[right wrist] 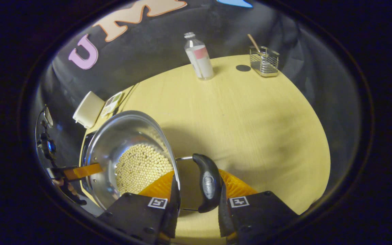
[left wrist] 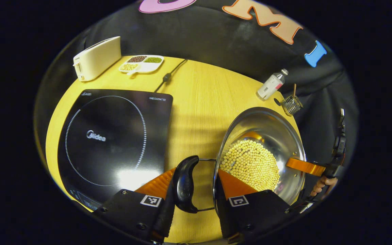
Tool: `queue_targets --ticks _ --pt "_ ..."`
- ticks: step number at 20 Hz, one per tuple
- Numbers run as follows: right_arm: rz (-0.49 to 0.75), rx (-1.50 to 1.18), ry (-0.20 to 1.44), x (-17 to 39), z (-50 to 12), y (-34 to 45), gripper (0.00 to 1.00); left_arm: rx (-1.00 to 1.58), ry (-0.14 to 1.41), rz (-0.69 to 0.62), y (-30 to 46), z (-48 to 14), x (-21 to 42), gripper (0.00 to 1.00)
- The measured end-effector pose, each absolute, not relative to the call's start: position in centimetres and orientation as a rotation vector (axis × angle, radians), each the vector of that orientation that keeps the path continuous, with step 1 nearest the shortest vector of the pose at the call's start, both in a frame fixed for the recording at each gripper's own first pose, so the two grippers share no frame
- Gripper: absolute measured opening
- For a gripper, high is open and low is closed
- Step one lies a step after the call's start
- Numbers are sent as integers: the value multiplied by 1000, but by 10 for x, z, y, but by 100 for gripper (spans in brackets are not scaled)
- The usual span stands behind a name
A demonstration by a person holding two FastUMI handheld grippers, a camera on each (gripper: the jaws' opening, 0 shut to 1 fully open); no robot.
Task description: First push the handle of the pot to place it horizontally, then grasp the pot with both hands and set it on the induction cooktop.
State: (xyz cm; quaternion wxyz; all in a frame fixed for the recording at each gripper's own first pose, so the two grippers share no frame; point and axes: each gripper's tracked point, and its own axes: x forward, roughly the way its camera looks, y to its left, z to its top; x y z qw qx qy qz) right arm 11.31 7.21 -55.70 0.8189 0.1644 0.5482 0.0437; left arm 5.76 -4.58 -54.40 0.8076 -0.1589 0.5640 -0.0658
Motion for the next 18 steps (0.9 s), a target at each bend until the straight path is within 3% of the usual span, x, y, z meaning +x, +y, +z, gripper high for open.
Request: queue_targets --ticks 8,15,16,18 --pt "169 373 1156 116 -527 160 51 -321 1156 -77 44 -516 52 59" --pt "108 331 1170 110 -517 257 51 -356 1163 -131 137 -537 58 57" --pt "97 325 1174 109 -517 272 45 -354 1164 -142 150 -541 60 57" --pt "76 315 1187 109 -519 296 45 -351 1173 -161 174 -551 62 57"
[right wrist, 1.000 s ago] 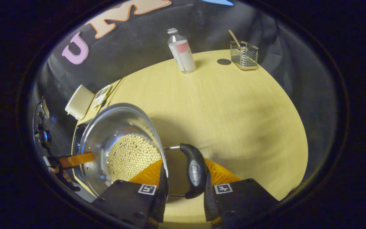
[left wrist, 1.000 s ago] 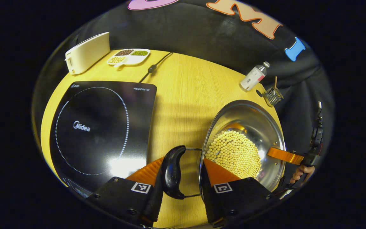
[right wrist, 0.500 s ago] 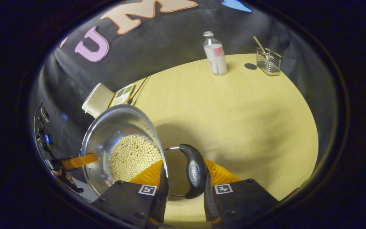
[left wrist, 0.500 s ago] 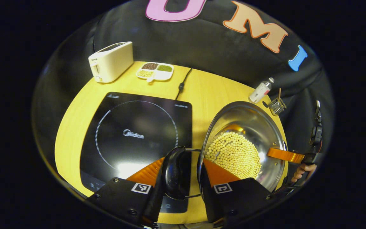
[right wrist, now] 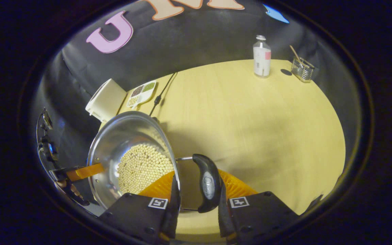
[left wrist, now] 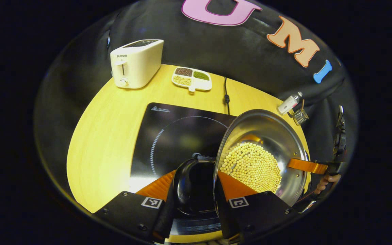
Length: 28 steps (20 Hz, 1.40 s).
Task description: First push the handle of the pot to place it horizontally, then grasp the pot with both hands and set it on the induction cooktop.
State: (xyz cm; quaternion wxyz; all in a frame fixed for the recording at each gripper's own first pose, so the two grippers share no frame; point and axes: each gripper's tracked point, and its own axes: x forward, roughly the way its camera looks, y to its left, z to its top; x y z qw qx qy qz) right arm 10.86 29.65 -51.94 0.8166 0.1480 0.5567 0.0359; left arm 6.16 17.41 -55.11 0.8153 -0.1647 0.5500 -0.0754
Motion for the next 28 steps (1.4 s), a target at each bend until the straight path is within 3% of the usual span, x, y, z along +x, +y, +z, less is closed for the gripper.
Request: queue_targets --ticks 9,22,23,25,27,28 --pt "72 286 1224 119 -525 371 46 -260 1062 -186 246 -562 89 57" --pt "90 237 1158 142 -529 389 51 -236 998 -149 264 -567 107 59" --pt "89 225 1139 144 -530 389 58 -236 1001 -144 263 -568 107 61" --pt "80 216 1137 143 -531 389 53 -209 1009 -143 263 -567 104 63" --pt "73 200 1141 139 -531 386 58 -188 1060 -105 263 -574 97 66" --pt "87 193 1141 137 -529 387 65 -179 1069 -84 263 -571 93 72"
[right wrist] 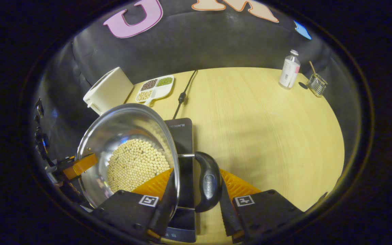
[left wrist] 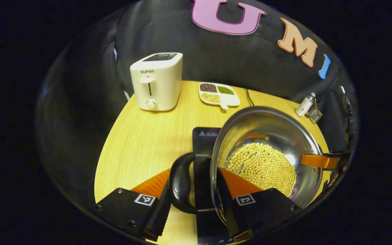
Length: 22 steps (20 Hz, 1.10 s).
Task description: First push the handle of the pot to place it horizontally, then grasp the pot with both hands and set it on the induction cooktop.
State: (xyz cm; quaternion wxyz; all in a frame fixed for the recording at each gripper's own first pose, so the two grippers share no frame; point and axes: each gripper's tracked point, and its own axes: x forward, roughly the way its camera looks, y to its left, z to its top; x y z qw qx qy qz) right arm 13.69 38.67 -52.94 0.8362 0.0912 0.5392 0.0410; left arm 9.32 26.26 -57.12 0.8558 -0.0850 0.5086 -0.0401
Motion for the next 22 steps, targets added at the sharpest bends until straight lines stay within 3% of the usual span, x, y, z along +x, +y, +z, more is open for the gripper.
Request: queue_targets --ticks 3,5,6,8,10,12,13,14,15,16,17,18,19,20,21,22 --pt "126 211 1125 132 -519 382 78 -132 986 -45 265 -551 104 71" --pt "134 248 1105 132 -510 373 100 -95 965 -14 268 -536 101 77" --pt "138 262 1091 133 -506 366 94 -80 957 0 267 -526 97 80" --pt "157 308 1064 135 -490 356 100 -91 901 24 259 -502 96 83" --pt "173 347 1015 139 -470 339 99 -86 863 53 249 -475 87 91" --pt "196 389 981 139 -450 322 93 -51 824 87 238 -446 79 86" --pt "207 411 959 139 -440 311 100 -36 793 100 229 -429 76 86" --pt "215 422 943 136 -430 297 93 -27 770 112 217 -412 74 86" --pt "224 427 919 136 -419 280 93 -27 753 123 205 -396 68 86" --pt "232 431 881 134 -404 265 100 -39 725 122 187 -377 64 86" --pt "239 427 840 131 -390 249 93 -53 691 117 168 -357 61 86" --pt "247 422 802 125 -378 233 92 -59 659 112 151 -335 56 86" --pt "252 417 766 119 -363 218 93 -53 627 107 136 -317 49 86" --pt "255 409 731 108 -348 203 100 -39 602 101 121 -301 44 85" --pt "259 398 697 102 -334 187 92 -27 578 90 105 -286 41 85" --pt "256 381 674 95 -321 170 92 -22 560 76 87 -271 39 85"
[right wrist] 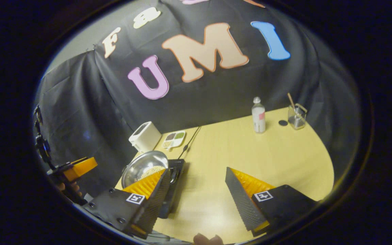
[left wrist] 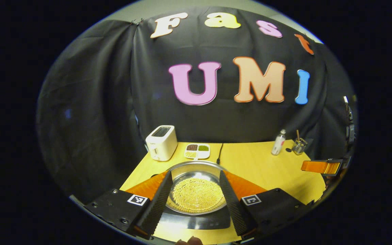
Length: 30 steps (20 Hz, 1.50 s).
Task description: First push the handle of the pot to place it horizontally, then grasp the pot with both hands and set it on the induction cooktop.
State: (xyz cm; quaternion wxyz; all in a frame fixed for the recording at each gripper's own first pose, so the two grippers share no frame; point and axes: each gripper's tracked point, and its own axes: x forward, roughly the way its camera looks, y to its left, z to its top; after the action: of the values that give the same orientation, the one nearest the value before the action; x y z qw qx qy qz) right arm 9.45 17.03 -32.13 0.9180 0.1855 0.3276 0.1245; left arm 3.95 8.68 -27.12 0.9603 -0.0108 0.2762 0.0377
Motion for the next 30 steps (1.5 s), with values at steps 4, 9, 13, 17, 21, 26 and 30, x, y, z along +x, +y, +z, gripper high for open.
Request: queue_targets --ticks 4,9,13,17,21,26,30 --pt "236 339 543 72 -254 117 92 -85 480 4 11 -221 40 84" --pt "169 301 358 54 -165 83 92 -87 283 -71 -31 -134 39 84" --pt "138 245 240 27 -92 82 92 -166 196 -64 -24 -81 27 81" --pt "44 147 130 12 -55 71 92 -88 123 -47 -6 -47 4 80" --pt "32 155 84 1 -34 84 92 -37 67 -55 -6 -29 -7 84" --pt "14 150 111 -11 -44 87 94 -56 117 -82 -4 -43 -16 80" --pt "-23 123 128 -22 -48 74 94 -77 134 -88 0 -52 -16 80"
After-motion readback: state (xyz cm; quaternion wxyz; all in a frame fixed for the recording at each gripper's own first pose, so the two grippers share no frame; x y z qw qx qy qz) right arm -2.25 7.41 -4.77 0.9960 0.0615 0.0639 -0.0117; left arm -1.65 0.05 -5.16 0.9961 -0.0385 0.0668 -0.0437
